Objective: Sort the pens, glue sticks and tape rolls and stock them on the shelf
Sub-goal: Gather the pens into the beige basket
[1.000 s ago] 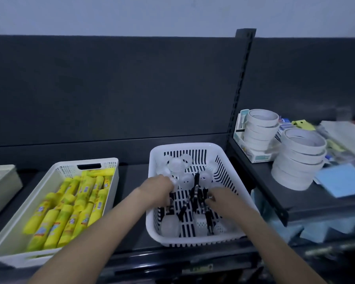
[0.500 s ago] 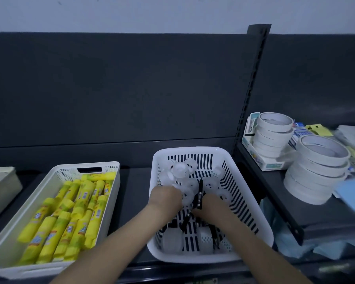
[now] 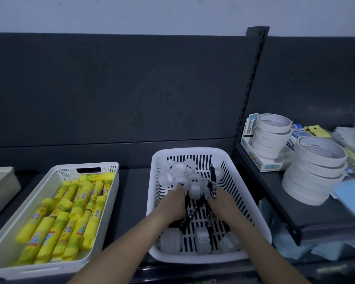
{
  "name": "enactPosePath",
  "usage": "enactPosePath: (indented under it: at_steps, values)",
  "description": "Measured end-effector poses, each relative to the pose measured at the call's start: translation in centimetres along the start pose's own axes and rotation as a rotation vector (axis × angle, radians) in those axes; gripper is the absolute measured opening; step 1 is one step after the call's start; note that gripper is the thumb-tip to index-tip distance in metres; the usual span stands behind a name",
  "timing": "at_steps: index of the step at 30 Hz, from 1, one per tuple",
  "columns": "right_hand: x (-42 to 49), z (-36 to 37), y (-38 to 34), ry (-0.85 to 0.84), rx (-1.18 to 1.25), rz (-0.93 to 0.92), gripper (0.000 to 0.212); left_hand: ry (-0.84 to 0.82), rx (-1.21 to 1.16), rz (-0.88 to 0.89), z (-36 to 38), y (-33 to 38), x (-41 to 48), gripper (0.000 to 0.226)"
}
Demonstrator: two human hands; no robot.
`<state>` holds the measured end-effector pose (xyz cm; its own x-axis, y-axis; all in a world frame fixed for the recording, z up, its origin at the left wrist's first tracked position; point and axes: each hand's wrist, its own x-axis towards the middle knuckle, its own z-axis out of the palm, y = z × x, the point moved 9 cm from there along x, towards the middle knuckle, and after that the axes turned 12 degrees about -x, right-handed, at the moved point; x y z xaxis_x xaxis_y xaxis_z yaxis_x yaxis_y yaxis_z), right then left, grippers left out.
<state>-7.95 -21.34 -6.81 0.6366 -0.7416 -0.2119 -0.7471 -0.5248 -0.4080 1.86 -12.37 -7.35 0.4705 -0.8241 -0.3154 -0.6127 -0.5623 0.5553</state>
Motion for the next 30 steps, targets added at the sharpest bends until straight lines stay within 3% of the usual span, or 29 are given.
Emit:
enactPosePath:
  at_steps: [3,4,6,10,14,18,22,25,30]
  values:
    - [0.1,0.4,0.4,-0.025,-0.069,0.021,0.030,-0.003,-0.173,-0.074,-0.4,-0.5,0.3,0.064]
    - [0.0,1.1,0.6,-0.081,-0.146,0.047,0.028,-0.010,-0.210,-0.083,-0.4,-0.5,0.3,0.056]
    - [-0.3,2.8,1.2,-0.190,-0.297,0.105,0.031,0.001,-0.235,-0.097,-0.6,-1.0,0.4,0.018]
    - [0.2,3.8,1.5,-0.265,-0.377,0.136,0.035,0.040,-0.275,-0.115,-0.8,-1.8,1.0,0.038]
    - [1.0,3.4,0.5,-0.215,-0.214,0.079,0.035,0.065,-0.293,-0.111,-1.0,-1.8,1.0,0.044]
    - [1.3,3.0,-1.1,-0.145,-0.126,0.023,0.034,-0.015,-0.219,-0.102,0.0,-1.6,1.0,0.041]
    - [1.7,2.9,-1.4,-0.128,-0.104,0.087,0.033,0.008,-0.181,-0.093,0.0,-1.6,1.3,0.037]
    - [1.7,2.8,-0.9,-0.099,-0.009,0.152,0.037,0.046,-0.230,-0.107,-0.6,-1.9,1.5,0.035]
    - [1.2,0.9,-0.4,-0.021,0.227,0.108,0.033,0.126,-0.400,-0.134,-2.0,-2.2,1.1,0.035]
